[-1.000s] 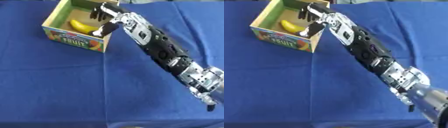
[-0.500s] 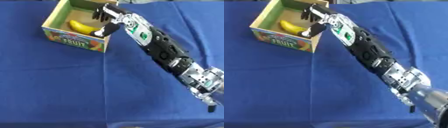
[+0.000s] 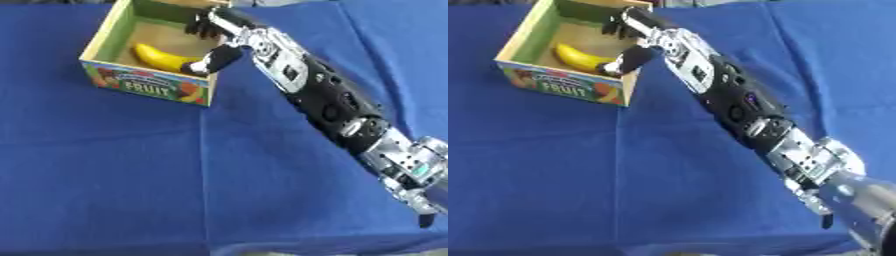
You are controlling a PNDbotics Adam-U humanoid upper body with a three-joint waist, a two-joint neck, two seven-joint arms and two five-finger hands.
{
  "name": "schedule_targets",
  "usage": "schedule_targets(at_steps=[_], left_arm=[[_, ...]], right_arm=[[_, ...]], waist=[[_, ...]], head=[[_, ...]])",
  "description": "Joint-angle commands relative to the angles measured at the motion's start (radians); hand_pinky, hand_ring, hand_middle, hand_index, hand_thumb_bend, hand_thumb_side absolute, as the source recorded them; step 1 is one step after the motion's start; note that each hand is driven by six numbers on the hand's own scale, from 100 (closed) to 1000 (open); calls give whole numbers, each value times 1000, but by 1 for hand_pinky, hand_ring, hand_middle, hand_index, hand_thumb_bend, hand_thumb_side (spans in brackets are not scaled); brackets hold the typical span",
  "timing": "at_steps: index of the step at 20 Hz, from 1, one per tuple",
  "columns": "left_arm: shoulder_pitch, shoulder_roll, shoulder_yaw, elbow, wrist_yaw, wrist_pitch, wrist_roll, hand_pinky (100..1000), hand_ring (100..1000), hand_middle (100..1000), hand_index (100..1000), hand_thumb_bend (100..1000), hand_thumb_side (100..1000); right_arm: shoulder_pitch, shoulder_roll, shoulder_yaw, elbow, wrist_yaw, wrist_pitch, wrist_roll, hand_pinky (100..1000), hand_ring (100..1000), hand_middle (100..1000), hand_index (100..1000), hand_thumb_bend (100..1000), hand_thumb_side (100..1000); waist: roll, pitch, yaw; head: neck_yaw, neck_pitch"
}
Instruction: Pick up objects on the table and place them in the box.
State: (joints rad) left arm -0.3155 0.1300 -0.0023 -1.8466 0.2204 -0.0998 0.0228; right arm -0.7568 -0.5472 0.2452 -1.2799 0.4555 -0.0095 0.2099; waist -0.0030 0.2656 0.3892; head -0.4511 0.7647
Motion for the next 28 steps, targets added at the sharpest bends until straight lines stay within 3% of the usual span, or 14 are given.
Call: schedule_targets(at_steps=[1,7,12,18,22,23,25,26,28], left_arm=[[0,10,4,-12,1,-2,3,617,516,541,584,599,1000],[20,16,15,-7,-2,-4,11,619,516,542,585,594,1000],[25,17,18,-6,-4,-6,14,619,516,542,585,591,1000],[59,38,54,9,-18,-11,50,619,520,545,585,589,1000],[63,42,63,10,-25,-14,64,619,520,545,585,589,1000],[62,41,64,10,-26,-15,65,620,552,578,596,589,1000],[53,40,90,14,-40,-21,84,620,560,583,599,588,1000],[52,42,100,16,-47,-21,96,620,572,593,605,587,1000],[54,48,112,21,-61,-22,118,620,578,601,609,584,1000]], right_arm=[[-6,-44,-17,-79,-44,0,-13,797,784,765,803,595,430],[30,-87,-31,-225,-134,-2,1,866,840,816,844,655,496],[50,-108,-38,-315,-187,43,13,877,850,825,854,673,501],[130,-119,-76,-447,-267,-22,-40,903,866,843,879,685,513],[163,-133,-80,-545,-329,-10,-41,903,866,843,879,685,513],[167,-136,-84,-560,-344,4,-39,872,835,827,877,590,602],[199,-109,-115,-574,-374,19,-55,869,832,825,874,573,616],[221,-88,-137,-584,-389,20,-68,858,820,816,867,497,680],[267,-43,-183,-604,-419,15,-95,852,812,809,861,457,711]], waist=[[6,-20,-14],[12,-31,-83],[13,-33,-98],[17,-48,-219],[19,-48,-249],[19,-46,-252],[20,-33,-282],[23,-29,-303],[30,-24,-348]], head=[[12,5],[58,5],[70,5],[187,5],[207,5],[215,5],[259,5],[278,5],[314,5]])
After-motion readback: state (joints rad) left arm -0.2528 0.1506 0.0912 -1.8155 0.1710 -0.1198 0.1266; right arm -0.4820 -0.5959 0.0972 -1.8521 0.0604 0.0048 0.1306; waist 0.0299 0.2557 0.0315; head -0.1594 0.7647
